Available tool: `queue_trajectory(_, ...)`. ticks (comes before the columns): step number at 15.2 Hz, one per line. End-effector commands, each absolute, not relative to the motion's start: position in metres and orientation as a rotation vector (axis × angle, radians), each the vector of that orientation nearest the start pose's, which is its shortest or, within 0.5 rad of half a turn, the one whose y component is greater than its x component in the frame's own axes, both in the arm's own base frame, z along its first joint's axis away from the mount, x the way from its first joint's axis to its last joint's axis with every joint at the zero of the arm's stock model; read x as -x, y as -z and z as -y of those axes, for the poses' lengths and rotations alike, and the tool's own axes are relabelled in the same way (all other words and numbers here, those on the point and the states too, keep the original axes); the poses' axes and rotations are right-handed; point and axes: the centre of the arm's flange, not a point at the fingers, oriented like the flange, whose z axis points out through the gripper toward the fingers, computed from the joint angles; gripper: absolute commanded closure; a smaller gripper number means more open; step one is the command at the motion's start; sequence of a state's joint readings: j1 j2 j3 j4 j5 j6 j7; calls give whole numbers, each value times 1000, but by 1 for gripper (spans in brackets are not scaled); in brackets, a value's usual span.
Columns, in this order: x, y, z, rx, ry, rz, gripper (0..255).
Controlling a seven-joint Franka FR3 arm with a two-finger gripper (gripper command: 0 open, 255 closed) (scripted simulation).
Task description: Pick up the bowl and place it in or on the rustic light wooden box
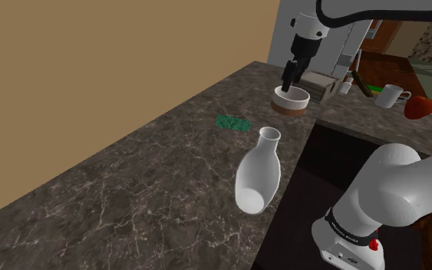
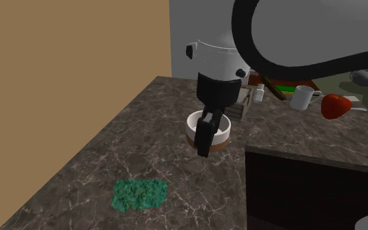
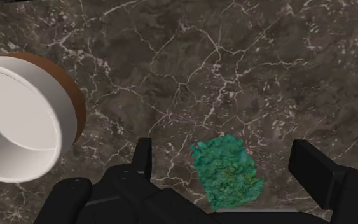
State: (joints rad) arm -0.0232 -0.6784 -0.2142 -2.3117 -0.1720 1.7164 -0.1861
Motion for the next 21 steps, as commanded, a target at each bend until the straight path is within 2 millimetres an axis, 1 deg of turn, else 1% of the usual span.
queue_trajectory(1,-346,-568,141,3187,102,22,0)
queue_trajectory(16,-399,-469,306,3158,87,62,0)
queue_trajectory(21,-401,-443,306,3158,87,62,0)
